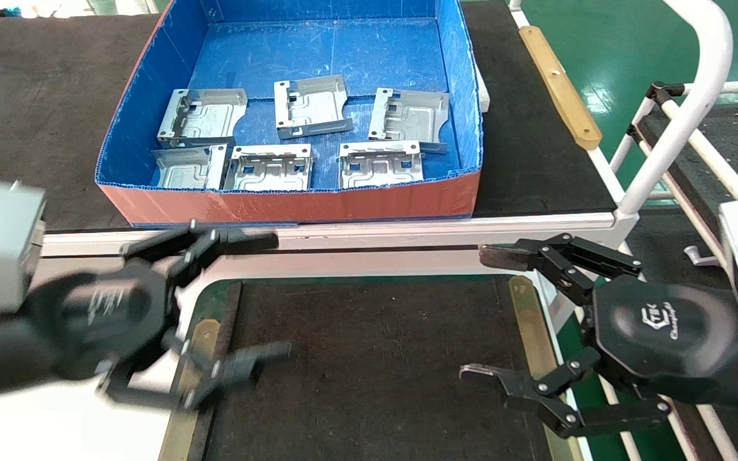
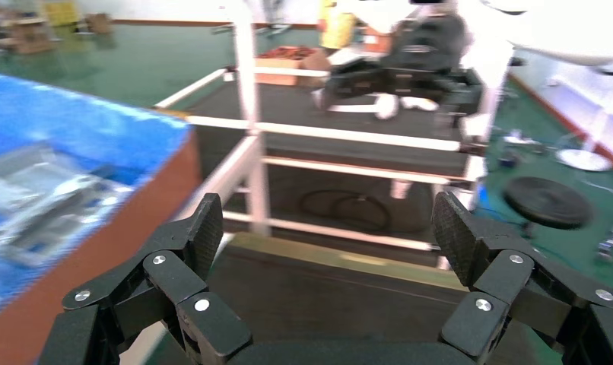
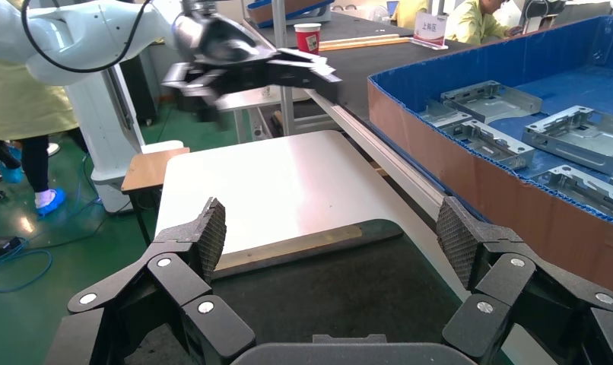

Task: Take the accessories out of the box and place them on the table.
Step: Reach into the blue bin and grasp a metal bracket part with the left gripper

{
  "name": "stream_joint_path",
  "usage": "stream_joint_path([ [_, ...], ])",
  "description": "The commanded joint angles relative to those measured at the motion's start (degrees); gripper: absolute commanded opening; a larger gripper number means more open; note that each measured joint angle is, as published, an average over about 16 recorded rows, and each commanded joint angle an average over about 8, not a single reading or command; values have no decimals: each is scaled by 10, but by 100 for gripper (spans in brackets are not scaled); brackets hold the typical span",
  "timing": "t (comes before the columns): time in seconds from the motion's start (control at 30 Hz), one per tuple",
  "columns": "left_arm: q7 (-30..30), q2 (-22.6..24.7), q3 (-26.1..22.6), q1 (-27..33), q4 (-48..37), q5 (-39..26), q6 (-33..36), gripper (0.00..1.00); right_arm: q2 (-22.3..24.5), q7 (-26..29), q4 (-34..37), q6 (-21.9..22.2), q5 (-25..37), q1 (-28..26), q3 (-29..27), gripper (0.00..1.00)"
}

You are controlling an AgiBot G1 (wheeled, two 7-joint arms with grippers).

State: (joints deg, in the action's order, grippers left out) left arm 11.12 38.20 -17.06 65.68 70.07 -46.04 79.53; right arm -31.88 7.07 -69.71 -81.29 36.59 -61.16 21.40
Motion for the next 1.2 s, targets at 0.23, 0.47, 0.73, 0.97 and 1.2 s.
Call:
stream_joint_path([
  [0.23, 15, 47, -23, 72, -57, -72, -78, 100, 0, 0, 0, 0, 0, 0, 0, 100],
  [0.47, 11, 99, -48, 148, -134, -136, -130, 100, 0, 0, 0, 0, 0, 0, 0, 100],
  [0.73, 18, 157, -78, 216, -229, -204, -196, 100, 0, 0, 0, 0, 0, 0, 0, 100],
  [0.97, 42, 204, -102, 259, -297, -253, -257, 100, 0, 0, 0, 0, 0, 0, 0, 100],
  [1.2, 66, 244, -124, 291, -359, -296, -310, 100, 0, 0, 0, 0, 0, 0, 0, 100],
])
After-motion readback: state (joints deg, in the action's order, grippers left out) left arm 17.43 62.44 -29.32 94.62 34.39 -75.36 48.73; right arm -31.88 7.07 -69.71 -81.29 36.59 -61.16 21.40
